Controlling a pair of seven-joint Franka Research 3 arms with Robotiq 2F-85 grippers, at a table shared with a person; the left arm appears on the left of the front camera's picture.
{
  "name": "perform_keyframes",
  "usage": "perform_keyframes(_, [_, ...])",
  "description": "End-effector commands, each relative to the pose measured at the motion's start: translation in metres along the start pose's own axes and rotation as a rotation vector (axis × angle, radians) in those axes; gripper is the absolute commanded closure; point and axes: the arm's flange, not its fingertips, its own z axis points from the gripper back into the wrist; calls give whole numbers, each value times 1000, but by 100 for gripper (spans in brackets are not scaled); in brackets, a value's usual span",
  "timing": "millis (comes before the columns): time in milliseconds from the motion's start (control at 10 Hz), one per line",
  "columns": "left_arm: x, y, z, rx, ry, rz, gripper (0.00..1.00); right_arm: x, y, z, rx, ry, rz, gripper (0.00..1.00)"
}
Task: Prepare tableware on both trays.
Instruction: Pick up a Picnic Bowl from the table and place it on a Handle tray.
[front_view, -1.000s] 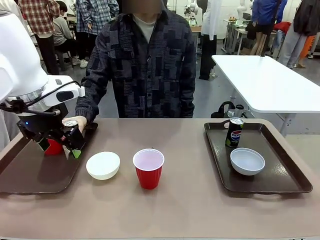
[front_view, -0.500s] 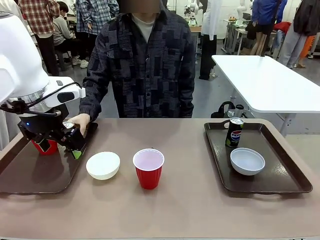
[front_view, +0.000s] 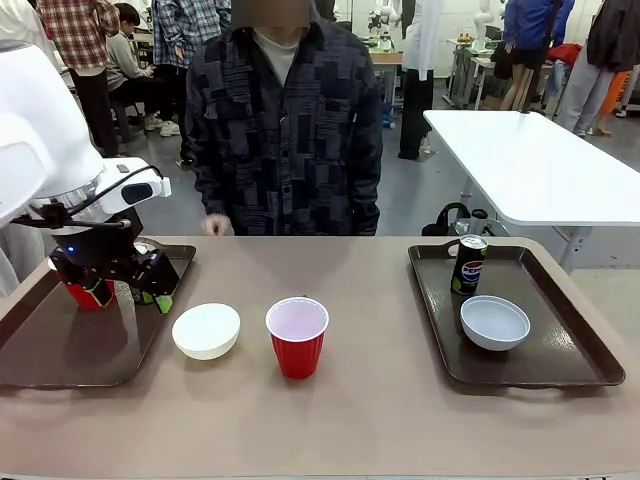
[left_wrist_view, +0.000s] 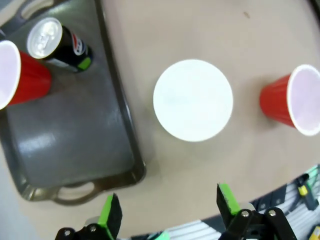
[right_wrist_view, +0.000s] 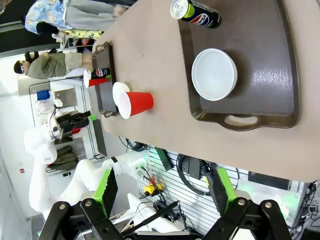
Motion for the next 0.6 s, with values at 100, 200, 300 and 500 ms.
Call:
perform_keyframes(100, [28,4,-59,-7,36,71,0,0,1,0,13,0,5,0])
perform_keyframes(200, [31,4,-74,10,26,88,0,0,1,0,13,0,5,0])
perform_keyframes(300, [35,3,-87,29,19,93,0,0,1,0,13,0,5,0])
perform_keyframes(500, [41,-3,-92,29,0,91,0,0,1,0,13,0,5,0])
